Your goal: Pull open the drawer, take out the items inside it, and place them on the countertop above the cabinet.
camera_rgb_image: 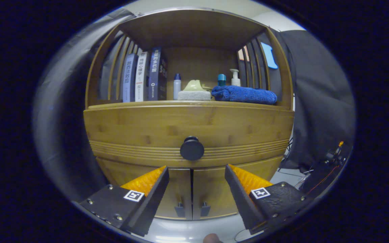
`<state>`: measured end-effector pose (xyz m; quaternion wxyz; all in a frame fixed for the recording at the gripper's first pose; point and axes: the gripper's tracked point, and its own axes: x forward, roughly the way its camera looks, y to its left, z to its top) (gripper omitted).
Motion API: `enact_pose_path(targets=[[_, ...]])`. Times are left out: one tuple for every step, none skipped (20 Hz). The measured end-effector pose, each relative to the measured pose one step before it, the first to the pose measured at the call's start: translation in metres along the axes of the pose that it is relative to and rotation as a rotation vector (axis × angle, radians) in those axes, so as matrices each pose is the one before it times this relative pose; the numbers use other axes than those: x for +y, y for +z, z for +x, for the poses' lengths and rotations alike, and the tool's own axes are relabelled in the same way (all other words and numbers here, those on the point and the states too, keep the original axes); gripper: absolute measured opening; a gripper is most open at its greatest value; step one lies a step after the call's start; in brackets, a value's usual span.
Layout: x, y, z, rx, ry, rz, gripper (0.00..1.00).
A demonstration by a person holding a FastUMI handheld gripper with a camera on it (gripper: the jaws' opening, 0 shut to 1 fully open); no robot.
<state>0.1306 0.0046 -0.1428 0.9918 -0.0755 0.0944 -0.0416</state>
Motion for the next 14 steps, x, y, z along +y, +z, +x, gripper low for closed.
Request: enact_pose_path(targets=[[-0.00168, 0.0029, -0.01231, -0.00403, 0.00482, -0.02078, 0.99], [-0.00121, 0.00347, -0.01224, -0.01057, 0.00391, -0.00526, 0.99], [-0.00165, 0.00491, -0.01165, -0.01147, 0.00062, -0.00082, 0.99], [-0.006, 0.0056, -0.00922, -0.01179, -0.01578, 0.00772, 0.98], [-0.00519, 0.00521, -0.01073, 0.00218, -0.01556, 0.01256, 0.97], [-0.00604, 0.01003, -0.00888, 0.00765, -0.00651, 0.01726, 0.97], [-0.00018, 0.00432, -0.01072, 0.01174, 0.00984, 0.01512, 0.97], [-0.004, 0.00618, -0.00974, 0.0075, -0.00212, 0.00595, 0.97], [-0.00688, 0.00872, -0.00929, -0.01042, -0.01614, 0.00873, 0.97], [-0.0024, 0.01045, -0.007, -0.01348, 0.00105, 0.01316, 0.96], [-0.00127, 0.01044, -0.00819, -0.01283, 0.00599, 0.00844, 0.96], [-0.00113, 0.00412, -0.00717, 0.0094, 0.00197, -0.005, 0.96], [-0.00268, 0.0038, -0.00522, 0.01347, -0.00711, -0.01306, 0.96], [-0.00248, 0.00305, -0.00559, 0.01683, -0.00287, -0.01804, 0.96]])
